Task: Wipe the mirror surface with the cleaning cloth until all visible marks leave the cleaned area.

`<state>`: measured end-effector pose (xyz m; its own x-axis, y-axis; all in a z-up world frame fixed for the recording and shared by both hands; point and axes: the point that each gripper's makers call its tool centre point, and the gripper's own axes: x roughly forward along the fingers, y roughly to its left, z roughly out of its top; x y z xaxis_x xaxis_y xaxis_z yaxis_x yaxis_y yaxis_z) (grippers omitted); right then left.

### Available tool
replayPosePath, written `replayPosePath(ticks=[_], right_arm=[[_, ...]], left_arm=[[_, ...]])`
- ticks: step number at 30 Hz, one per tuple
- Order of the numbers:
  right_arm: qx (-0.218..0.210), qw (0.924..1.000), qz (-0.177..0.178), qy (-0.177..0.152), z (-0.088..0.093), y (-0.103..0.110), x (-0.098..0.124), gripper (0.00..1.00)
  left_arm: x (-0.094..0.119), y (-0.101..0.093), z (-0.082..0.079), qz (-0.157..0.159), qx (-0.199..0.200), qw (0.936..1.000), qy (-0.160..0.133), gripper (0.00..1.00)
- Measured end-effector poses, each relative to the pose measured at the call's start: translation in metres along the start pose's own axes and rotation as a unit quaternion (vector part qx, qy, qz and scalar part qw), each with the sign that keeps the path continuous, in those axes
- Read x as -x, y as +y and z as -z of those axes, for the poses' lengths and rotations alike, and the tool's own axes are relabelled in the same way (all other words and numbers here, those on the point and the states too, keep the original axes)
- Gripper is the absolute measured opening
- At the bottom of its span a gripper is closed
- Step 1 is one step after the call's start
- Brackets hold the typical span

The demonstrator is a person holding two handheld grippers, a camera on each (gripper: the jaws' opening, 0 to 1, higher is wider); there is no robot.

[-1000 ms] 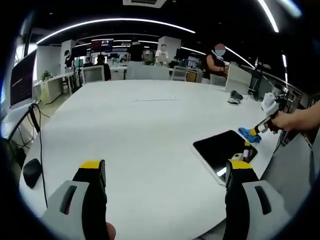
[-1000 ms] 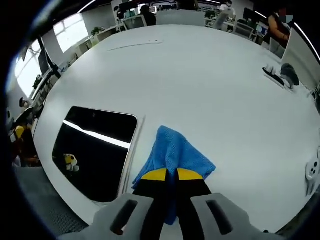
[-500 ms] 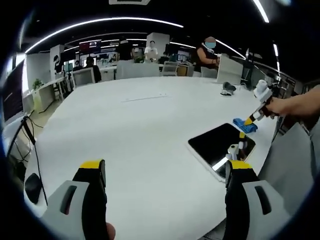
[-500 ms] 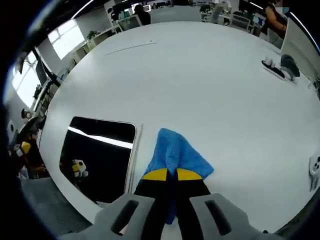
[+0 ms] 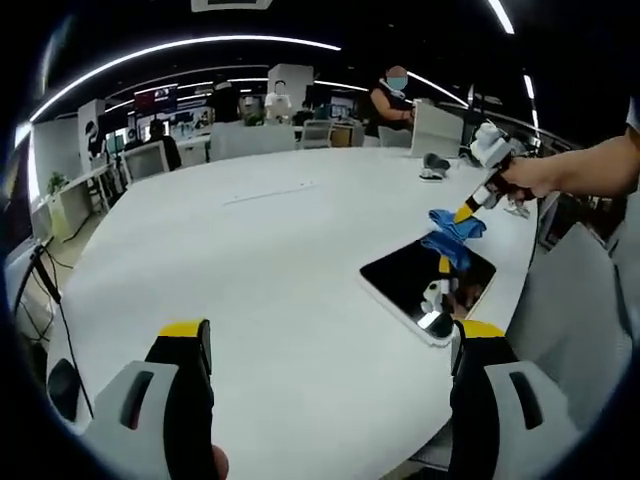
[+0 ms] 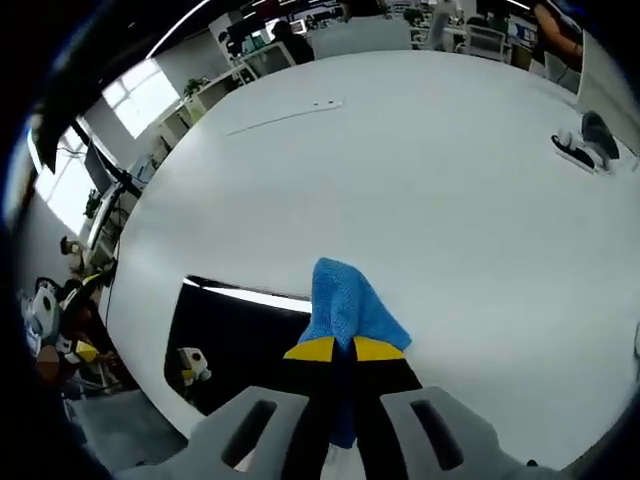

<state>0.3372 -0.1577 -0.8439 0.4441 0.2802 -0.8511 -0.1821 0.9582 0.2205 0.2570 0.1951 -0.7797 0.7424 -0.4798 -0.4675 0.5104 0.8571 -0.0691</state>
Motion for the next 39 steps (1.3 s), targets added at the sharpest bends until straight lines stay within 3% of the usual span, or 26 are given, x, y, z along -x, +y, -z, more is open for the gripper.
replayPosePath(ticks=[6,12,25,34,39], right_arm=[[0.016,0.9998,0.007,0.009,0.002,0.004,-0.010,0.00],[-0.009,0.9998,0.006,0.015,0.006,0.002,-0.020,0.00],[0.031,0.9993,0.012,0.017,0.008,0.005,-0.022,0.00],[0.032,0.9991,-0.002,0.028,0.007,0.025,-0.030,0.00],[0.033,0.9990,0.000,0.029,0.007,0.026,-0.030,0.00]], left_arm=[[0.004,-0.007,0.004,-0.012,0.020,0.9997,-0.011,0.99],[0.006,-0.017,0.011,-0.012,0.022,0.9997,-0.005,0.99],[0.009,-0.016,0.015,-0.018,0.024,0.9996,0.004,0.99],[0.009,-0.016,0.015,-0.017,0.021,0.9996,0.005,0.99],[0.007,-0.018,0.013,-0.015,0.022,0.9996,0.004,0.99]])
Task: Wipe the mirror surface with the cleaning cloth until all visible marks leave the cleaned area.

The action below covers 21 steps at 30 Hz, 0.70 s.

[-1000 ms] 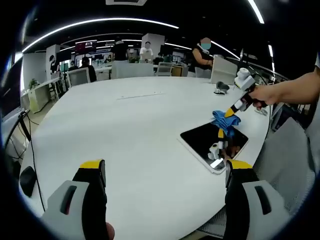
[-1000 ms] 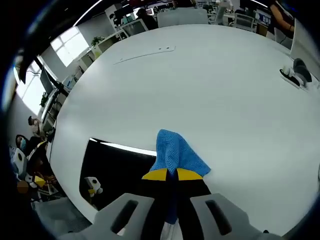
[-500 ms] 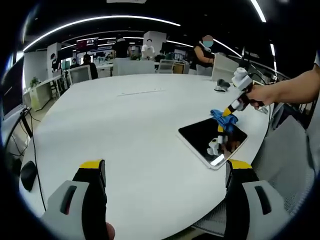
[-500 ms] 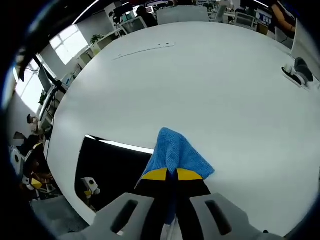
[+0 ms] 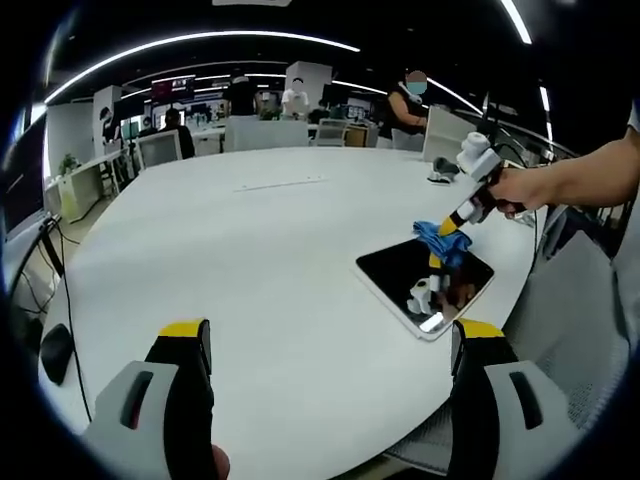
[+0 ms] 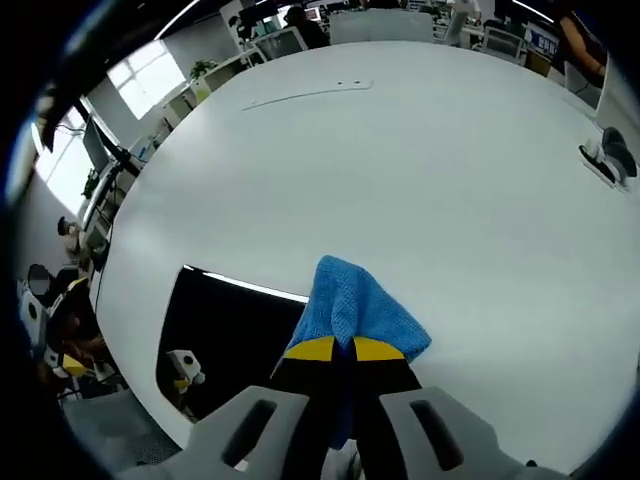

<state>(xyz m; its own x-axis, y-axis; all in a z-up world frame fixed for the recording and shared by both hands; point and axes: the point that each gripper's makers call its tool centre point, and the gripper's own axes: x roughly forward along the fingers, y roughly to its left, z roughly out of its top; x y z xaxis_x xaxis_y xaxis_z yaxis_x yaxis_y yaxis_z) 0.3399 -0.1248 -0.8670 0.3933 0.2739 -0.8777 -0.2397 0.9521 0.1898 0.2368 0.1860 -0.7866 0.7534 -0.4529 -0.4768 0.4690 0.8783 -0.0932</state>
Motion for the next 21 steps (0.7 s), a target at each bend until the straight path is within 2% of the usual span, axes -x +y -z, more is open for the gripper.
replayPosePath(ticks=[7,21], right_arm=[[0.006,0.9999,-0.004,0.010,-0.002,0.011,-0.004,0.00],[0.032,0.9988,-0.029,0.026,-0.011,0.056,-0.022,0.00]], left_arm=[[-0.004,-0.001,-0.001,0.006,-0.004,1.0000,0.002,0.99],[-0.006,0.000,-0.003,0.013,-0.009,0.9998,0.007,0.99]])
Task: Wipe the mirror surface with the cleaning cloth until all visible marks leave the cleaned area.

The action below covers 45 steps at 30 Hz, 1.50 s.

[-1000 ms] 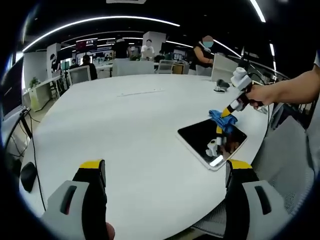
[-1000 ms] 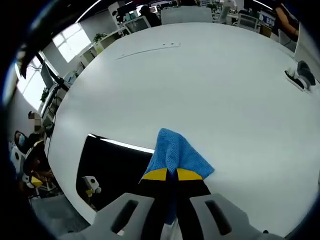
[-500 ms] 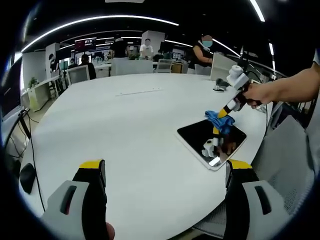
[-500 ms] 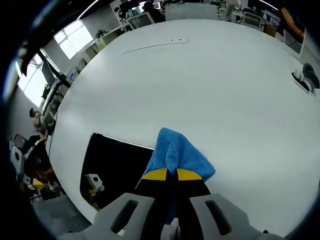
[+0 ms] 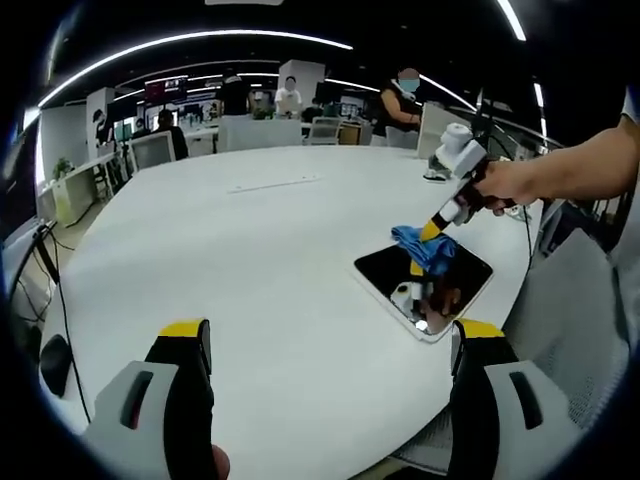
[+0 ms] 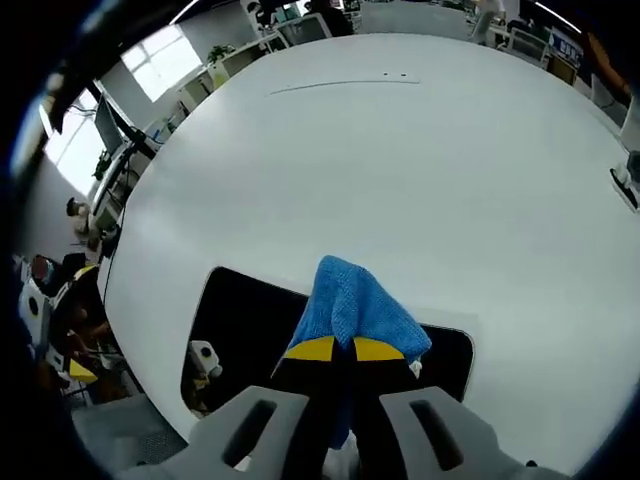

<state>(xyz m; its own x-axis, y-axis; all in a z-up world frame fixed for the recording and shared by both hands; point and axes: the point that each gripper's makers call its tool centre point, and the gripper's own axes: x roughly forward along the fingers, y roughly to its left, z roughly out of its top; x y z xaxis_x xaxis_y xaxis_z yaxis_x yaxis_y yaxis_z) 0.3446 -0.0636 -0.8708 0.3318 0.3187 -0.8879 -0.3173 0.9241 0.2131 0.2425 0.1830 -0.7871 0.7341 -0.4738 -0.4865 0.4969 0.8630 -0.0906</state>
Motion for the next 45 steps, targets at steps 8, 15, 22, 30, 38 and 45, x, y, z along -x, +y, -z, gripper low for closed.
replayPosePath(ticks=[8,15,22,30,38,45], right_arm=[[0.012,0.9999,-0.002,0.004,-0.005,0.019,-0.005,0.00],[0.006,0.9999,-0.011,0.005,-0.008,0.027,-0.007,0.00],[0.016,0.9996,-0.020,0.007,-0.012,0.044,-0.014,0.00],[0.033,0.9992,-0.021,0.013,-0.017,0.063,-0.019,0.00],[0.045,0.9984,-0.030,0.015,-0.020,0.079,-0.024,0.00],[0.054,0.9979,-0.033,0.017,-0.022,0.090,-0.027,0.00]], left_arm=[[-0.004,0.000,0.002,0.002,0.005,1.0000,0.003,0.99],[-0.005,-0.005,0.000,0.010,-0.001,0.9999,0.004,0.99],[-0.003,-0.005,0.004,0.007,0.004,0.9999,0.007,0.99],[0.002,-0.005,0.011,0.003,0.006,0.9999,0.012,0.99],[0.007,-0.001,0.013,-0.002,0.008,0.9999,0.012,0.99],[0.010,-0.003,0.015,0.003,0.000,0.9999,0.013,0.99]])
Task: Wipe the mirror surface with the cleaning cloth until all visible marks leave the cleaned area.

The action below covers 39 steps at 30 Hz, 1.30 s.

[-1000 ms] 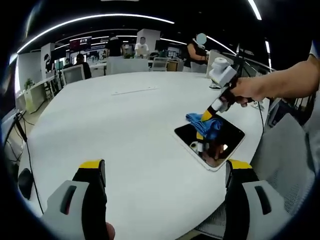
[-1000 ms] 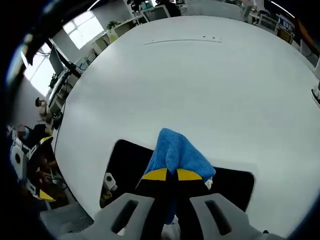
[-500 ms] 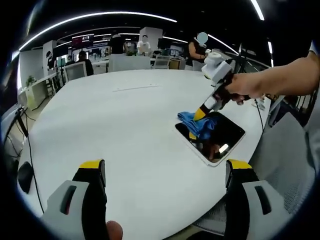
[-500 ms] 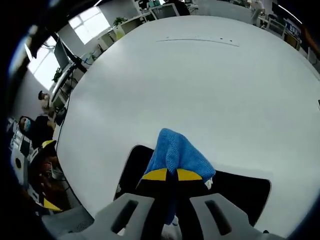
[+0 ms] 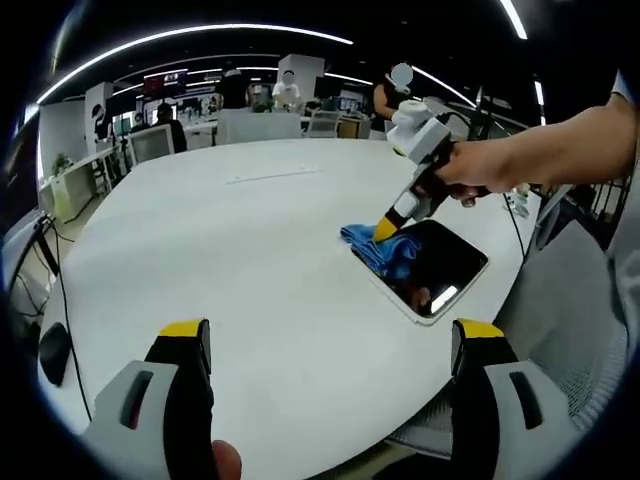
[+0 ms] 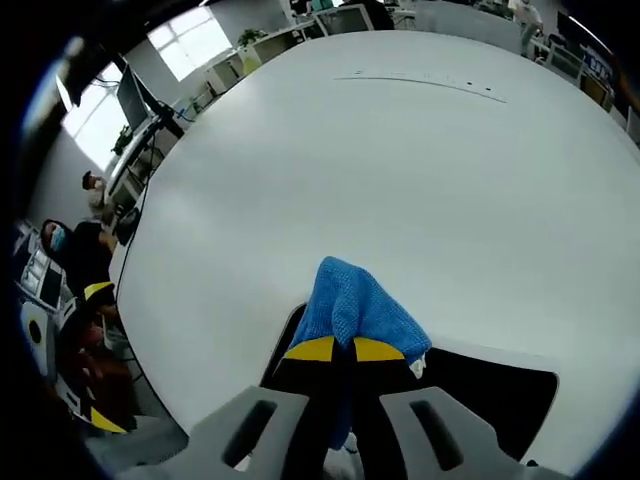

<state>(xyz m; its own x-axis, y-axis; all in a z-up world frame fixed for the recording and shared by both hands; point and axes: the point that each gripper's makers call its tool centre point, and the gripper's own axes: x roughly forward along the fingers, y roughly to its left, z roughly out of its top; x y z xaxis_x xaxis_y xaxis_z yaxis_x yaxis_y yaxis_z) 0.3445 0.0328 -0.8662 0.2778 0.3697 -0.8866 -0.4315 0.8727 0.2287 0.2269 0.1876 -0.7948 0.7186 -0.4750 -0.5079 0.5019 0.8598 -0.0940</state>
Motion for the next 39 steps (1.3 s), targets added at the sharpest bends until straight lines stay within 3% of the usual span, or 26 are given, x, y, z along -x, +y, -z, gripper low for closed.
replayPosePath(ticks=[13,28,39], right_arm=[[0.011,0.9999,-0.009,-0.001,-0.005,0.012,-0.006,0.00],[0.025,0.9997,-0.008,-0.004,-0.004,0.009,-0.006,0.00],[0.031,0.9994,-0.012,0.006,0.013,0.015,0.003,0.00]], left_arm=[[0.000,0.000,-0.001,-0.001,-0.001,1.0000,-0.001,0.99],[-0.006,-0.005,-0.010,0.001,-0.013,0.9999,-0.002,0.99],[-0.007,0.001,-0.014,-0.010,-0.017,0.9998,-0.006,0.99]])
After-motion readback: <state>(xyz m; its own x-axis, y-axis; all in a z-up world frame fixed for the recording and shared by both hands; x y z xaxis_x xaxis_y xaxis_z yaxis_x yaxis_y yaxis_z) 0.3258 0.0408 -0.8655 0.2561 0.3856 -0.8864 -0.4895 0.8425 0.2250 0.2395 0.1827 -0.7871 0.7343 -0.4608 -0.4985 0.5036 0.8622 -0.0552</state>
